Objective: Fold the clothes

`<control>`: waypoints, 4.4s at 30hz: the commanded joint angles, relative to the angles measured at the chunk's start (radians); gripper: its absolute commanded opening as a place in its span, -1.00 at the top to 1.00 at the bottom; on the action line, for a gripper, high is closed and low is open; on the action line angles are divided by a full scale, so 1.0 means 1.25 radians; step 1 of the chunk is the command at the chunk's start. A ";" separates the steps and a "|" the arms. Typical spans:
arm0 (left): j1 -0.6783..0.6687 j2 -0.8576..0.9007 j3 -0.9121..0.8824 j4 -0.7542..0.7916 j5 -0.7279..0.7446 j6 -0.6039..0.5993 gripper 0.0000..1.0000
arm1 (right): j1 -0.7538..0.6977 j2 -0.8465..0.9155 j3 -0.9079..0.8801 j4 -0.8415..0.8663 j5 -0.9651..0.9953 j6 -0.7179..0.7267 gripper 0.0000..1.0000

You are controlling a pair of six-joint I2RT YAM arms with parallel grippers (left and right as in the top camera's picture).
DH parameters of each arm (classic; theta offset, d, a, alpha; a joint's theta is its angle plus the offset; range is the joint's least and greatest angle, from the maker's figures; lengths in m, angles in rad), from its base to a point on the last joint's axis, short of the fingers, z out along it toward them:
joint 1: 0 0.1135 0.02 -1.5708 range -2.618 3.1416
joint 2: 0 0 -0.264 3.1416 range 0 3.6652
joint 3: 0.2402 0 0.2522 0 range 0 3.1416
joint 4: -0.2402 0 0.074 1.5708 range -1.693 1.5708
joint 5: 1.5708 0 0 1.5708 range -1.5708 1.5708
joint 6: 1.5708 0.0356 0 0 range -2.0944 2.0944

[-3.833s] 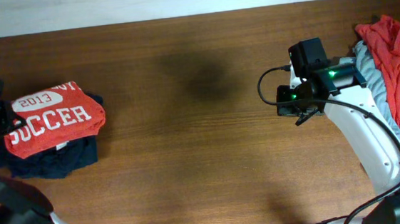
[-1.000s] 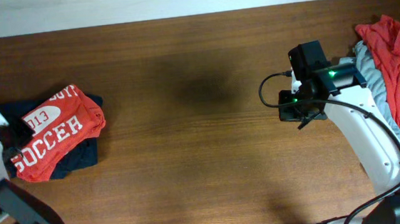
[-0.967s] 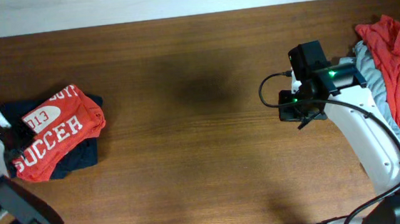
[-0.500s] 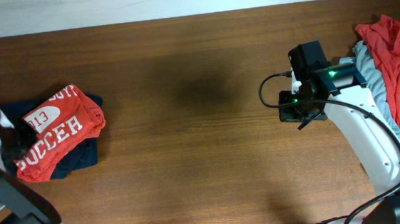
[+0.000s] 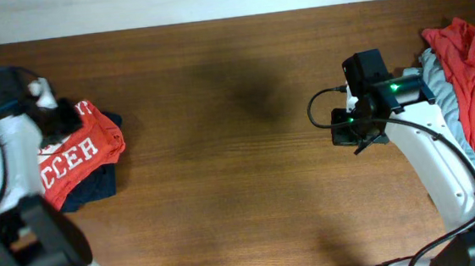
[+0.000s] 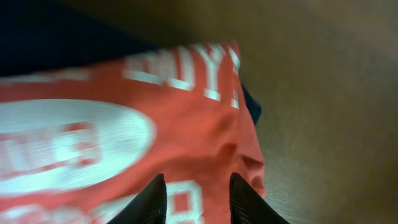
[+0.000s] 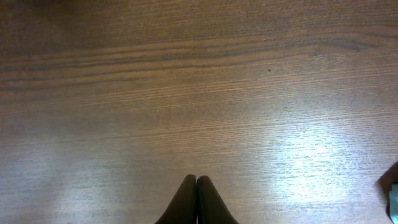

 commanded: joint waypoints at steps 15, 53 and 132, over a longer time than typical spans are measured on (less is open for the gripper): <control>-0.088 0.051 0.166 -0.135 -0.021 0.034 0.33 | -0.005 -0.005 0.009 -0.007 0.003 0.001 0.91; -0.211 -0.464 0.214 -0.580 0.142 0.332 -0.98 | -0.005 -0.528 0.316 -0.219 -0.081 -0.093 -0.98; -0.211 -0.519 0.116 -0.448 0.139 0.333 -0.99 | -0.172 -1.222 -0.929 0.494 -0.033 -0.110 -0.98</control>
